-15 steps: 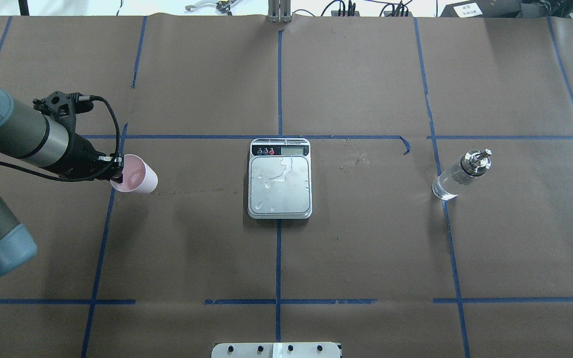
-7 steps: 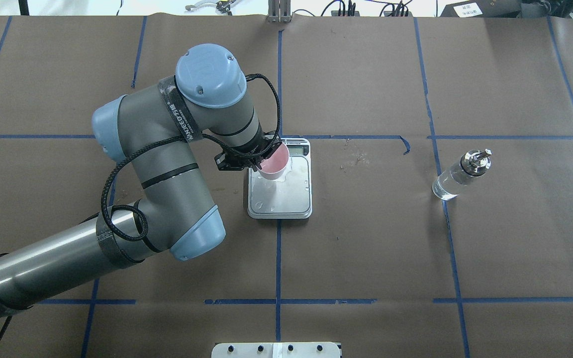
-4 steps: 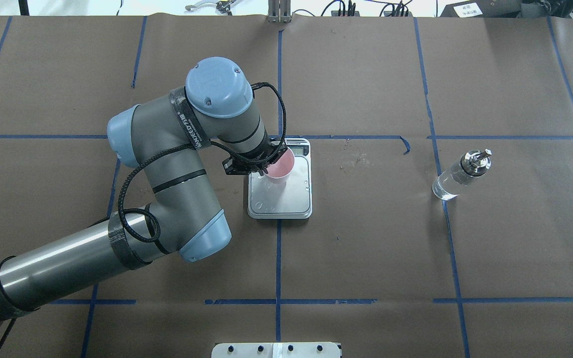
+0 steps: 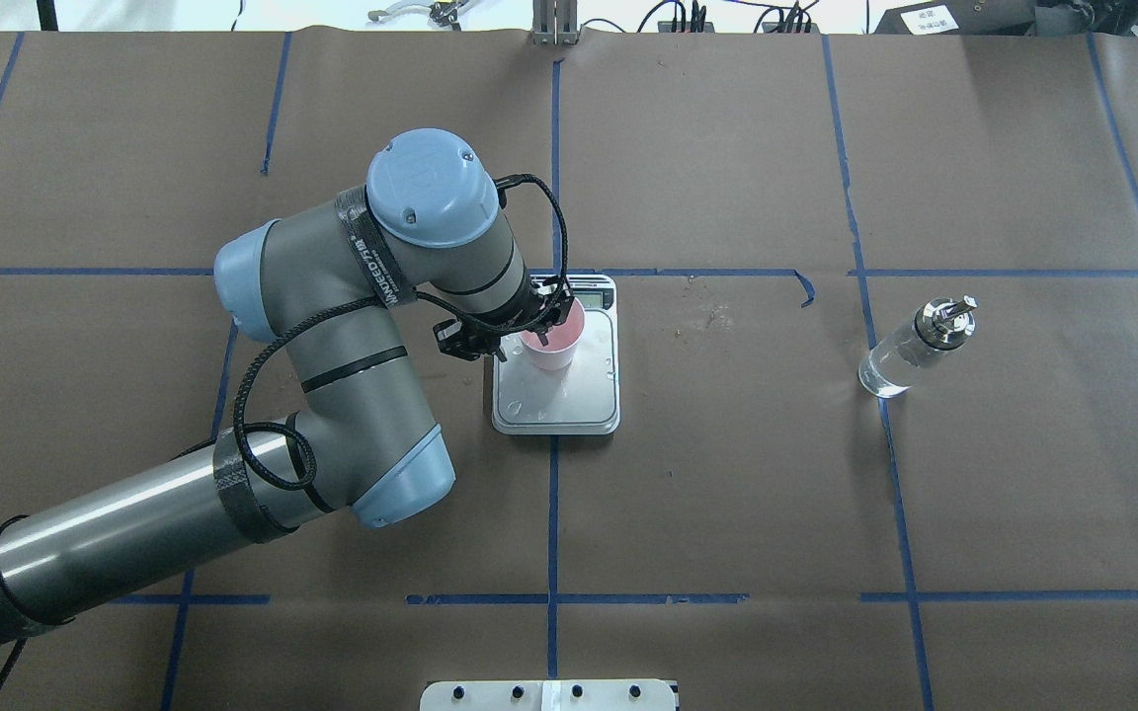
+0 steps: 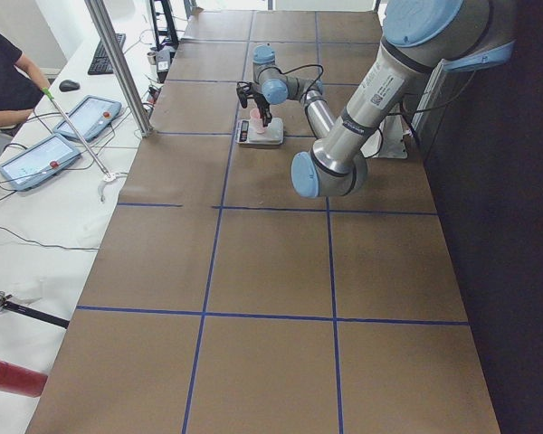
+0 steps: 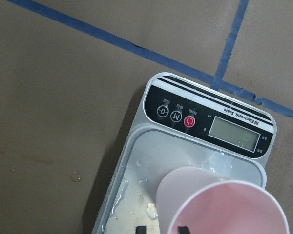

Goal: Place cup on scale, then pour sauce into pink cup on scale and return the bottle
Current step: 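Lower the pink cup onto the scale and open the left gripper, then raise the left gripper from the cup while the right gripper reaches toward the bottle, then close the right gripper around the neck of the glass sauce bottle, then lift the bottle with the right gripper and tilt its spout over the pink cup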

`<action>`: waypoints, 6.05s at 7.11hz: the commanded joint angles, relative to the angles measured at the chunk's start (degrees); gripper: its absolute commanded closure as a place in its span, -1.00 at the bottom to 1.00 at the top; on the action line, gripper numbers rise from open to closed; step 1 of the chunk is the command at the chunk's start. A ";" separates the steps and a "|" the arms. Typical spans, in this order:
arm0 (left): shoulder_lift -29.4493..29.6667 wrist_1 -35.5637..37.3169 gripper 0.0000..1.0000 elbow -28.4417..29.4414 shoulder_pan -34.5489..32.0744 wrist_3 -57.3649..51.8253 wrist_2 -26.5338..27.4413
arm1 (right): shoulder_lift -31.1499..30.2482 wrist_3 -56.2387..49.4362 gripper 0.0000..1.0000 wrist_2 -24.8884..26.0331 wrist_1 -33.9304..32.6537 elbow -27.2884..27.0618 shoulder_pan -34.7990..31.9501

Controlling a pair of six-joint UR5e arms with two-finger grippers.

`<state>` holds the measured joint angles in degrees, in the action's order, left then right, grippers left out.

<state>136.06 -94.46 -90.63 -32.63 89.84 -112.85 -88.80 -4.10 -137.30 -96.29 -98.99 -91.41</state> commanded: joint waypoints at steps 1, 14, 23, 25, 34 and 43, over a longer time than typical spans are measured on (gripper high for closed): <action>-1.94 4.33 -1.00 -9.87 -0.85 -1.84 -0.27 | 1.25 0.14 -1.00 -0.51 -0.82 -1.37 0.00; -12.65 16.76 -1.00 -26.27 -20.28 -26.11 -3.70 | -16.51 75.64 -1.00 61.46 29.12 -34.99 65.18; -15.39 16.68 -1.00 -25.12 -21.42 -32.01 -3.61 | -5.09 70.46 -1.00 86.76 49.44 -6.14 72.25; -15.30 16.68 -1.00 -24.60 -21.33 -32.01 -3.61 | -4.28 69.85 -0.96 87.55 49.44 -5.16 72.25; -17.48 16.76 -1.00 -25.03 -23.08 -40.47 -3.70 | 7.94 53.37 1.00 92.26 25.34 -14.72 71.11; -37.18 0.68 -1.00 -15.55 -39.88 -84.48 -6.33 | 27.24 27.92 1.00 111.72 5.86 -0.36 75.59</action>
<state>99.87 -91.82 -107.02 -72.22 5.75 -119.17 -64.94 24.66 -27.49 -89.05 -104.09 -15.86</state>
